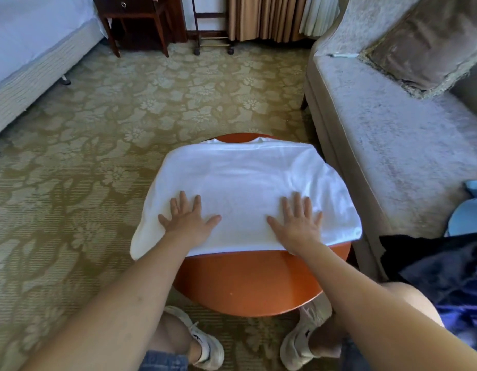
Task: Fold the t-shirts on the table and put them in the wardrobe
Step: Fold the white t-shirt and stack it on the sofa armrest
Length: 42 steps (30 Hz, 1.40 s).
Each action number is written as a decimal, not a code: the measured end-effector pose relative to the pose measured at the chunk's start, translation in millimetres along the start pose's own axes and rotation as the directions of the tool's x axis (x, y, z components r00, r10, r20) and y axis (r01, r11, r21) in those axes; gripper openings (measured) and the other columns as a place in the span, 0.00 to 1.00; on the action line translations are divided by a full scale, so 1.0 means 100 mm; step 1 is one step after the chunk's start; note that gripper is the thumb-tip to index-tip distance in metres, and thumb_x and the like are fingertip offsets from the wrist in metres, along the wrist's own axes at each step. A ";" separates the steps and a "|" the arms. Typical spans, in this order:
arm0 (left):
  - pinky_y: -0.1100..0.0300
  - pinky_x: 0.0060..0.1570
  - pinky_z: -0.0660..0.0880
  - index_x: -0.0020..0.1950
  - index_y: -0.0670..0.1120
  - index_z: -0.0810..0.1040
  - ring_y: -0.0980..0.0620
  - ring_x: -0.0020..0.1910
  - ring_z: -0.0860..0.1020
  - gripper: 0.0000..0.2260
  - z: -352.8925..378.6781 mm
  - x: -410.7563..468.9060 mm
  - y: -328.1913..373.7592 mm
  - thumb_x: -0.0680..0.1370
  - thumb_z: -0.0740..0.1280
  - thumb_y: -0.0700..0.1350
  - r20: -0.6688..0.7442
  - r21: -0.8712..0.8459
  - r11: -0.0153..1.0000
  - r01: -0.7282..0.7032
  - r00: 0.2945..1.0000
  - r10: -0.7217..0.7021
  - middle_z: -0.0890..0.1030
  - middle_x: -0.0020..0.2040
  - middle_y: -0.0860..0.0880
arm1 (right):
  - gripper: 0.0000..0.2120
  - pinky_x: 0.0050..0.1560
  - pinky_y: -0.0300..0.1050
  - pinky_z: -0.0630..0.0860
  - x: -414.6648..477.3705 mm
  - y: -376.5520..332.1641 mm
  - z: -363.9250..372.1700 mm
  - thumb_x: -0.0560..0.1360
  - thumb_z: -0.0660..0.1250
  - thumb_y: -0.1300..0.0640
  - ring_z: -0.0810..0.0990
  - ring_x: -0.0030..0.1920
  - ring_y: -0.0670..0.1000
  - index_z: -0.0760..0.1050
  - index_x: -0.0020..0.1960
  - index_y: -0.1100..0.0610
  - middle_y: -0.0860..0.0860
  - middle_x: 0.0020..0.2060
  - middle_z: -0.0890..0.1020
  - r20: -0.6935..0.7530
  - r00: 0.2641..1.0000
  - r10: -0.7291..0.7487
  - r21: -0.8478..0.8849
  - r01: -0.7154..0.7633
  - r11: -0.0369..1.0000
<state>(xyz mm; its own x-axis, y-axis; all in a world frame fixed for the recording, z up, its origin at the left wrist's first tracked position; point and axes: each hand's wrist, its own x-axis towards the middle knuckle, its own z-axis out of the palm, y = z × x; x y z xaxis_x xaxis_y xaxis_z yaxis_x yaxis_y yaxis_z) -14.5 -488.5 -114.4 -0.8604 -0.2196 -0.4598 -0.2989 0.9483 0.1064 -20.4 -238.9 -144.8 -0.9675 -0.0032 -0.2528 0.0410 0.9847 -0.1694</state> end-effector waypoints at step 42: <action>0.48 0.61 0.69 0.80 0.54 0.44 0.42 0.71 0.67 0.43 -0.30 -0.09 -0.74 0.75 0.71 0.43 -0.085 -0.752 0.653 0.094 0.968 -0.237 0.62 0.77 0.48 | 0.39 0.74 0.65 0.38 -0.37 0.10 0.06 0.75 0.39 0.28 0.35 0.78 0.57 0.42 0.80 0.49 0.53 0.78 0.37 -0.002 0.999 0.037 -0.079 -0.037 0.996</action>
<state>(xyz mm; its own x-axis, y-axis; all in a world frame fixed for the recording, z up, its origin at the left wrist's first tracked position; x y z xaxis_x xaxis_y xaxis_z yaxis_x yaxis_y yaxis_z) 3.0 -564.0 -91.6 -0.7971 -0.4563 -0.3954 -0.5859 0.4263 0.6892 17.1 -229.8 -142.8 -0.9658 0.0338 -0.2572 0.0572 0.9948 -0.0838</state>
